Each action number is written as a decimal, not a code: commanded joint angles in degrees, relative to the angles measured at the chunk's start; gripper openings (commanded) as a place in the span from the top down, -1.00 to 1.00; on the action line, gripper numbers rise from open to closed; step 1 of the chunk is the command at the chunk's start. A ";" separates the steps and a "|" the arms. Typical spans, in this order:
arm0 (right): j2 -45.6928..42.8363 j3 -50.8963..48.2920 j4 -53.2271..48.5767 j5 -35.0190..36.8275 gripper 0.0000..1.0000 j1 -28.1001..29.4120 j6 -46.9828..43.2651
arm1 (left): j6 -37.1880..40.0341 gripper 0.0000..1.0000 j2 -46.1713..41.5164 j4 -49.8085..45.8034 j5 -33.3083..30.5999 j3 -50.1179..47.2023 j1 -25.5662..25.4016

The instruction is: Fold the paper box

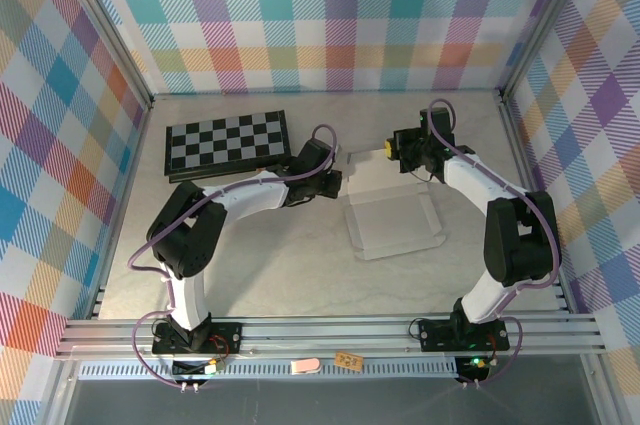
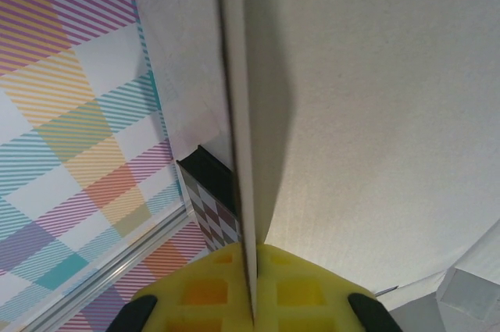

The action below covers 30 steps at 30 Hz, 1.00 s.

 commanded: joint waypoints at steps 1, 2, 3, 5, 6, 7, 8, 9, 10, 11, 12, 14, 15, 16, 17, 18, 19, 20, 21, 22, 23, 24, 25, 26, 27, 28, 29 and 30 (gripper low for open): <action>-0.34 0.48 -1.26 0.41 1.00 0.51 1.41 | -1.71 0.86 0.40 0.56 -3.05 1.99 -1.20; -0.43 0.40 -1.89 0.72 1.00 0.73 1.49 | -2.23 0.88 0.46 0.21 -3.83 2.11 -1.56; -0.66 0.16 -2.21 1.23 1.00 0.96 1.74 | -2.70 0.89 0.44 0.09 -4.26 2.21 -1.96; -1.38 -0.75 -1.95 2.41 1.00 1.52 2.37 | -4.19 0.91 0.29 -0.12 -6.39 2.26 -2.97; -1.49 -1.05 -2.04 2.70 1.00 1.63 2.71 | -4.80 0.91 0.31 -0.32 -7.36 2.39 -3.36; -1.56 -1.25 -2.44 2.96 1.00 1.81 3.18 | -5.60 0.91 0.40 -0.80 -8.55 2.67 -3.92; -1.83 -1.44 -2.81 3.37 1.00 2.00 3.54 | -6.76 0.91 0.61 -1.87 -10.58 3.31 -4.45; -2.12 -1.70 -3.11 3.80 1.00 2.23 3.89 | -7.64 0.91 0.94 -2.57 -11.83 3.83 -4.90; -2.39 -1.88 -3.54 4.48 1.00 2.50 4.13 | -8.43 0.91 1.38 -3.60 -13.56 4.62 -5.58; -2.62 -1.89 -4.20 4.89 1.00 2.68 4.42 | -9.62 0.92 2.19 -6.13 -16.10 6.22 -6.39; -2.78 -1.81 -4.73 5.20 1.00 2.93 4.70 | -10.48 0.92 3.13 -8.39 -18.40 7.90 -7.00; -3.17 -1.89 -5.64 5.83 1.00 3.44 5.40 | -11.58 0.92 5.58 -15.01 -23.57 12.48 -8.84; -3.28 -1.90 -6.06 6.04 1.00 3.67 5.74 | -11.88 0.92 6.72 -17.44 -25.56 14.52 -9.50; -3.41 -1.96 -6.40 6.23 1.00 3.90 5.98 | -12.24 0.92 8.00 -19.82 -27.19 16.53 -10.13; -3.63 -1.99 -6.68 6.49 1.00 4.03 6.09 | -12.79 0.92 9.27 -21.98 -28.79 18.38 -10.55; -3.91 -2.06 -6.97 6.75 1.00 4.11 6.12 | -13.32 0.92 10.17 -23.62 -29.97 19.58 -10.83; -4.08 -2.13 -7.15 7.00 1.00 4.21 6.11 | -13.87 0.89 10.86 -24.92 -30.79 20.52 -11.03; -4.24 -2.32 -7.20 7.11 1.00 4.15 5.99 | -14.35 0.81 11.05 -25.09 -30.47 20.77 -11.08; -4.36 -2.61 -7.08 7.20 1.00 4.18 5.94 | -14.51 0.69 10.72 -24.63 -30.00 20.45 -11.08; -4.53 -2.99 -6.70 7.29 1.00 4.21 5.82 | -14.40 0.54 9.72 -23.48 -29.44 19.52 -11.19; -4.69 -3.47 -6.04 7.37 1.00 4.12 5.36 | -14.43 0.37 8.21 -22.10 -28.96 18.38 -11.14; -4.69 -3.85 -5.45 7.22 1.00 3.95 4.73 | -14.13 0.21 6.47 -20.26 -27.96 17.06 -11.15; -4.65 -4.12 -5.16 7.06 1.00 3.86 3.99 | -13.18 0.03 4.13 -18.14 -26.58 15.43 -11.12; -4.81 -4.38 -5.00 6.90 1.00 3.77 3.27 | -12.40 -0.08 2.03 -16.73 -25.29 14.37 -11.07; -5.00 -4.96 -3.98 6.99 1.00 3.73 2.30 | -11.26 -0.16 -0.95 -14.90 -23.12 12.86 -11.07; -5.21 -5.60 -2.40 6.74 1.00 3.52 1.56 | -10.12 -0.20 -4.19 -12.67 -19.94 11.03 -10.72; -5.48 -6.06 -1.68 6.60 1.00 3.43 1.13 | -9.73 -0.21 -7.15 -11.56 -18.04 9.49 -10.46; -5.70 -6.87 -0.23 6.44 1.00 3.25 0.69 | -9.32 -0.25 -10.23 -11.05 -15.03 7.97 -9.85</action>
